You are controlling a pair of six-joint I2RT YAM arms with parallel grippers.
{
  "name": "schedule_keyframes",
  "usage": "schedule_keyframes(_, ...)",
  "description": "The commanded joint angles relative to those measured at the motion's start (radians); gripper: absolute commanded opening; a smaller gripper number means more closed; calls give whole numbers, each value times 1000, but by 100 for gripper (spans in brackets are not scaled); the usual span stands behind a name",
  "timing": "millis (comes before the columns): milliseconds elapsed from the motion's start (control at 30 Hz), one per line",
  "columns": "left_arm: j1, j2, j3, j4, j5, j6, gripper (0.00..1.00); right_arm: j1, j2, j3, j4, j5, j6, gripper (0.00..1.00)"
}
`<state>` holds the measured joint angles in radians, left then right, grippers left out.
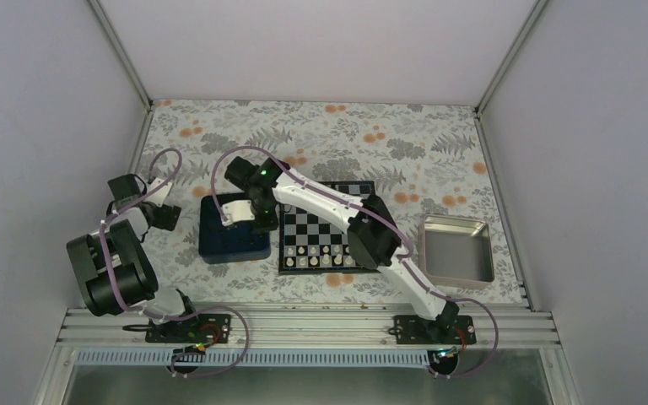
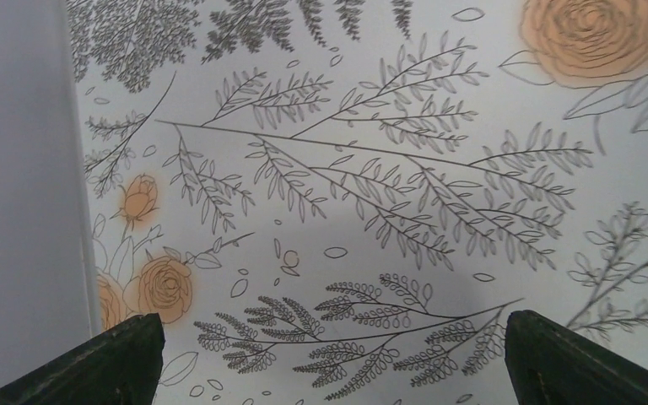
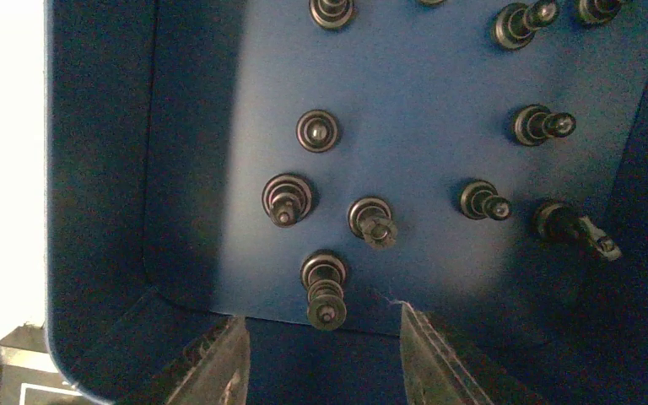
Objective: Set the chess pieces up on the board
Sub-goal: Pick up the chess piece from the storage box.
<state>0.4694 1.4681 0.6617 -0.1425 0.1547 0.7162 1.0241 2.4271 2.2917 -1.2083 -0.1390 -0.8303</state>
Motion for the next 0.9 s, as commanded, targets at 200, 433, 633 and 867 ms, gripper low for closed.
schedule_keyframes(200, 4, 17, -20, 117, -27, -68, 100, 14, 58, 16, 14, 11, 46, 42)
schedule_keyframes(433, 5, -3, -39, 125, -21, -78, 100, 16, 86, 18, 25, 27, 50, 41)
schedule_keyframes(633, 3, -19, -44, 124, -14, -78, 100, 18, 93, 21, 24, 35, 56, 33)
schedule_keyframes(867, 5, -11, -43, 114, -9, -70, 100, 21, 74, 25, 16, 87, 70, 34)
